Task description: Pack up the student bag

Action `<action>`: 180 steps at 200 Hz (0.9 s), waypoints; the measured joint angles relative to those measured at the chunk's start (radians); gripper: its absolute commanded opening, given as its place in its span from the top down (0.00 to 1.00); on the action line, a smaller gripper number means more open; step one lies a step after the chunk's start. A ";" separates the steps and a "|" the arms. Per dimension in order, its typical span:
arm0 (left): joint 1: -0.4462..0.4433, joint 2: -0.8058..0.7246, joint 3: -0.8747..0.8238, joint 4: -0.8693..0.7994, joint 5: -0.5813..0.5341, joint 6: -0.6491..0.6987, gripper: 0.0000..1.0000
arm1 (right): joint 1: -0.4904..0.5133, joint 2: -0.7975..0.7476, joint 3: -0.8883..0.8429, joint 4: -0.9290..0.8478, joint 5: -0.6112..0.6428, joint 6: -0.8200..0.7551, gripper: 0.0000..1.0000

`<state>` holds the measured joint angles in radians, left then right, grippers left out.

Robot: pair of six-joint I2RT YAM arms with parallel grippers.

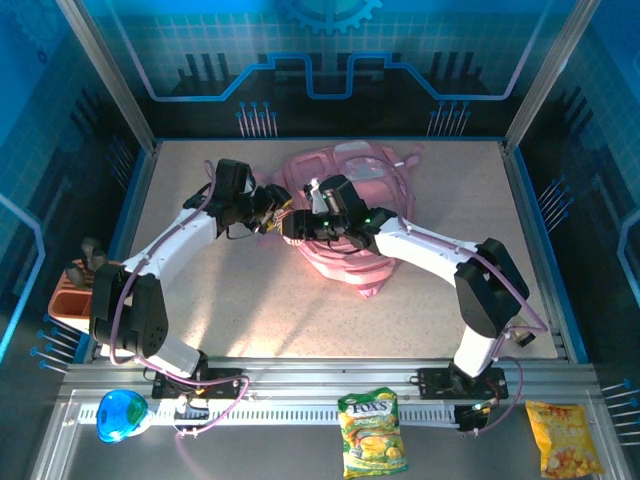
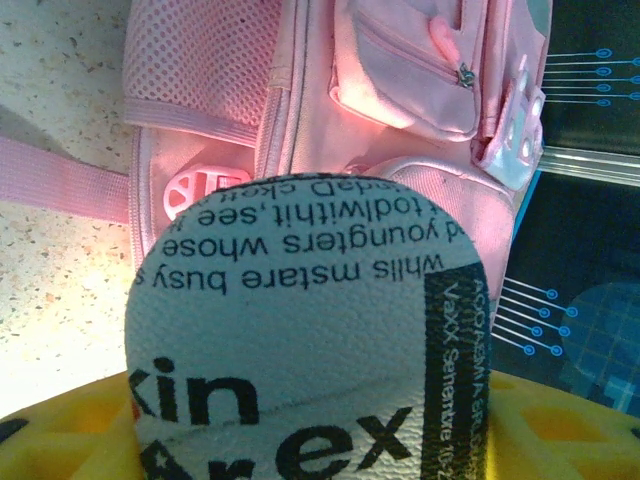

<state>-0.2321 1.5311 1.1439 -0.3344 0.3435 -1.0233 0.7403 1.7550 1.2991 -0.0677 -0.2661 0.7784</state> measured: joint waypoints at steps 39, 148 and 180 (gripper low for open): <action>0.008 0.000 0.000 0.012 0.005 0.010 0.15 | -0.011 -0.002 0.000 0.000 0.020 0.006 0.74; -0.153 0.006 0.161 -0.014 -0.088 0.547 0.14 | -0.327 -0.417 -0.277 -0.047 0.117 -0.072 0.75; -0.272 0.149 0.301 -0.087 -0.131 0.800 0.21 | -0.430 -0.513 -0.329 -0.101 0.153 -0.081 0.75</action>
<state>-0.5045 1.6798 1.4445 -0.4217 0.2123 -0.2237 0.3103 1.2415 0.9703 -0.1684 -0.1127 0.6971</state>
